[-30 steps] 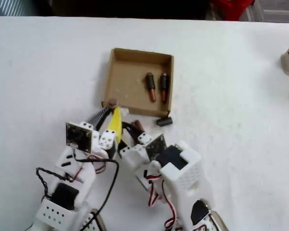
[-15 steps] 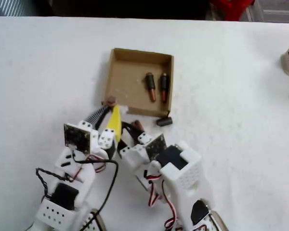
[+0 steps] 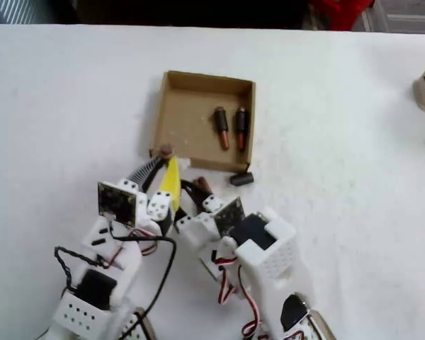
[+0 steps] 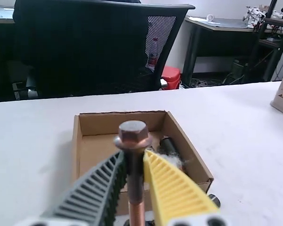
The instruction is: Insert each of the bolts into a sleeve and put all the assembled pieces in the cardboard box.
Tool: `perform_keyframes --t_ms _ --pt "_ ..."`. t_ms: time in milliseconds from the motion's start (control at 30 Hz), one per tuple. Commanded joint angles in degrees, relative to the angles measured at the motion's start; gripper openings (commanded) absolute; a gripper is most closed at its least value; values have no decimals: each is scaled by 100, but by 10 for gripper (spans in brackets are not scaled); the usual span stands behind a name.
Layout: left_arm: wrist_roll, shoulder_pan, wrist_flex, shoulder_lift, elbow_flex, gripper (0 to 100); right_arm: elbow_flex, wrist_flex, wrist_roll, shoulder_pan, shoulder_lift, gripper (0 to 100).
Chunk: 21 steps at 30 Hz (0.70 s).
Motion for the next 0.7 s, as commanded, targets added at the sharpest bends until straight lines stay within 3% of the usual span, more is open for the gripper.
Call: perform_keyframes --t_ms 0,667 --pt "-35 207 -26 -66 -18 20 18 -110 62 -22 -31 16" --pt "-70 163 26 -57 -18 20 158 -154 70 -31 -92 16"
